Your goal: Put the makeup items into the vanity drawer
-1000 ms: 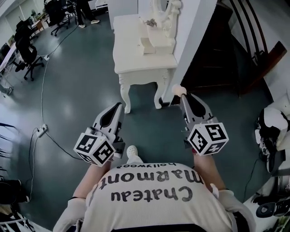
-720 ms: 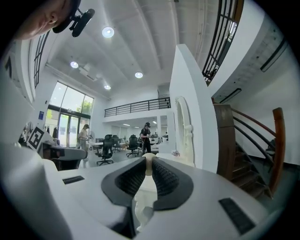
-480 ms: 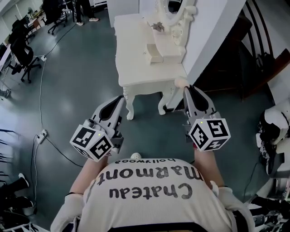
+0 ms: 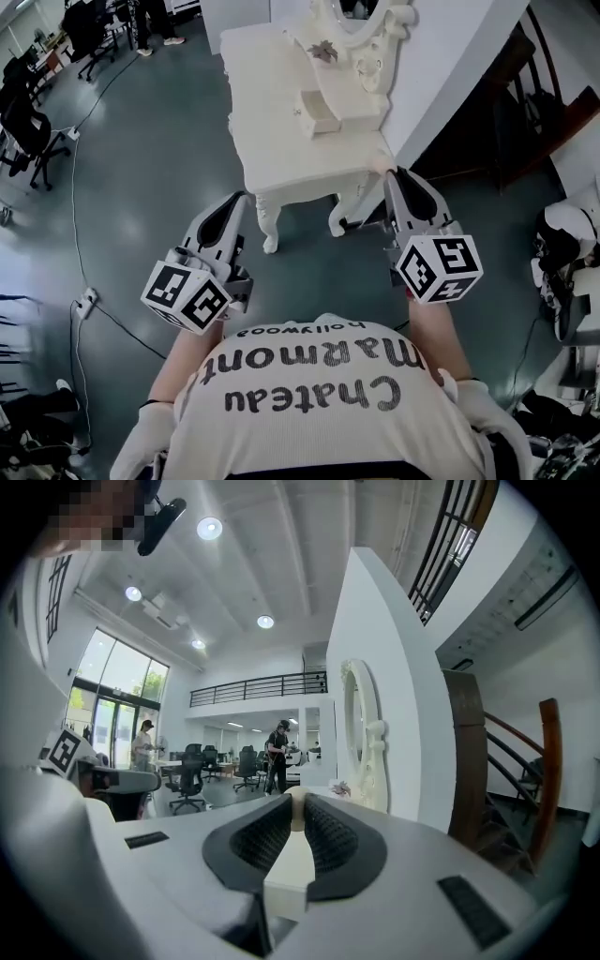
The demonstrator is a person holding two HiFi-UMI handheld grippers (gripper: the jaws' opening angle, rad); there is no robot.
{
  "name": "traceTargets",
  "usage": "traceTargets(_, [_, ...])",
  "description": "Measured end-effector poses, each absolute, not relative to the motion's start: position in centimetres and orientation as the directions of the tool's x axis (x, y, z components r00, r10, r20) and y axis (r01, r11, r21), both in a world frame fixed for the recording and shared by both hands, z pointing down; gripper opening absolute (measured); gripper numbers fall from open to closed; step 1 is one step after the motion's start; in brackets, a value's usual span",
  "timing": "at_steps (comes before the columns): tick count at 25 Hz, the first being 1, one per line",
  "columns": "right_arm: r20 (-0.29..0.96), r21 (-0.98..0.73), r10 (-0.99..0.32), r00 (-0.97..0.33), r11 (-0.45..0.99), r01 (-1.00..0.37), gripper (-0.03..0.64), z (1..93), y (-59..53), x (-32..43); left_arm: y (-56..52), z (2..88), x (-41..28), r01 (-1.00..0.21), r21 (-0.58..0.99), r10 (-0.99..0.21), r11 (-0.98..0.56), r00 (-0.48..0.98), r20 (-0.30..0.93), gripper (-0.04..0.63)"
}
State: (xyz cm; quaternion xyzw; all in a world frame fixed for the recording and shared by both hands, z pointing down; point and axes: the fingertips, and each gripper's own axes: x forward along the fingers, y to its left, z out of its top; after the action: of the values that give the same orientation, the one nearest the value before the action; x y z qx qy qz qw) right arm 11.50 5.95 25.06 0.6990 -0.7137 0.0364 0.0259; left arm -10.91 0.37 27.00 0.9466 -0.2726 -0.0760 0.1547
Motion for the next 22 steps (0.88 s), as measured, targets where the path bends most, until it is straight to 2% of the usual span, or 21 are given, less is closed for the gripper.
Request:
traceTargets(7, [0.132, -0.018, -0.991, -0.028, 0.025, -1.000, 0.061, 26.9, 3.3, 12.5, -2.4, 28.7, -10.5, -0.526, 0.357, -0.571, -0.772, 0.821, -0.026, 0.008])
traceTargets(22, [0.103, -0.063, -0.983, -0.150, 0.144, -0.988, 0.061, 27.3, -10.9, 19.1, -13.6, 27.2, -5.5, -0.633, 0.325, -0.681, -0.703, 0.731, -0.049, 0.008])
